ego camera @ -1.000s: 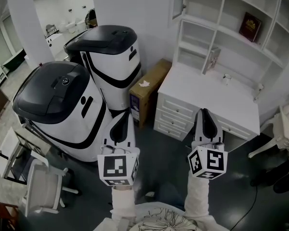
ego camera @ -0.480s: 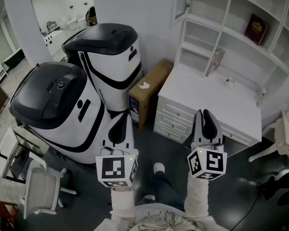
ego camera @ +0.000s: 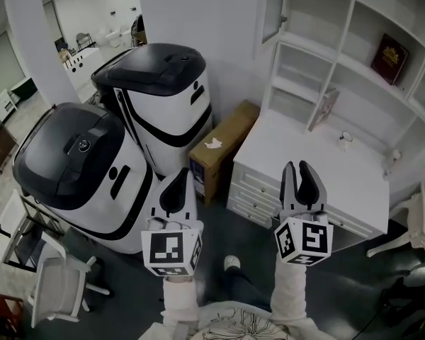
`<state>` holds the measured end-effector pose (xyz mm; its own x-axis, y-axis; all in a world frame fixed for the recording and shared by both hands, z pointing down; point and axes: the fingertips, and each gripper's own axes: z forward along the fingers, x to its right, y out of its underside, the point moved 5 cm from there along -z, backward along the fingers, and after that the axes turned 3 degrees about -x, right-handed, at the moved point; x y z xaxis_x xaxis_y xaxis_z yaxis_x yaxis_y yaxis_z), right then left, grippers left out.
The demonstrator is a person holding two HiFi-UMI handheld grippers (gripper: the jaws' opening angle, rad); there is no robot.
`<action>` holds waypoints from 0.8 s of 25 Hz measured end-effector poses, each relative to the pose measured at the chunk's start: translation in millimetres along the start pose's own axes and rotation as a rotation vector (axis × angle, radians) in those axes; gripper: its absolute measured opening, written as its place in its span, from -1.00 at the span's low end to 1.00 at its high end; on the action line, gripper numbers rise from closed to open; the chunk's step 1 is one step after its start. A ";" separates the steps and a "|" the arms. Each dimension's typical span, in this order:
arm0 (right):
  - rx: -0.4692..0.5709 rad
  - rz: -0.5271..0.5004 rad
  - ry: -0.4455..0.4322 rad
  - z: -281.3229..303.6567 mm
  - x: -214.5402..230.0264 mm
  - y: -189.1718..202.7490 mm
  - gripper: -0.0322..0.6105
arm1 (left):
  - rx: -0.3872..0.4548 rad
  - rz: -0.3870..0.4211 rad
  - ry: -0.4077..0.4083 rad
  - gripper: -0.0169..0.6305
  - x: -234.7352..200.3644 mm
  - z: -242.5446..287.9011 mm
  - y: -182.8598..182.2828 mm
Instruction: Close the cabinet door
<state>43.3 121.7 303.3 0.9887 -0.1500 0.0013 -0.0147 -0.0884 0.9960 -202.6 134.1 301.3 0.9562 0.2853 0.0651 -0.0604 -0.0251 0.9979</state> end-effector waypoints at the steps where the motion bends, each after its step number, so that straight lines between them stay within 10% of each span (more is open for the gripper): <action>1: 0.002 0.000 -0.002 8.0 3.1 -0.4 -0.60 | 0.002 0.001 -0.003 -0.93 -0.8 7.6 -0.7; 20: 0.031 -0.008 -0.107 140.4 39.5 8.0 -0.53 | 0.022 0.001 -0.114 -0.93 -12.4 119.3 -1.0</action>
<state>61.3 -23.2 298.8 0.9673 -0.2529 -0.0181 -0.0128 -0.1198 0.9927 -180.2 16.4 298.7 0.9826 0.1744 0.0633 -0.0560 -0.0466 0.9973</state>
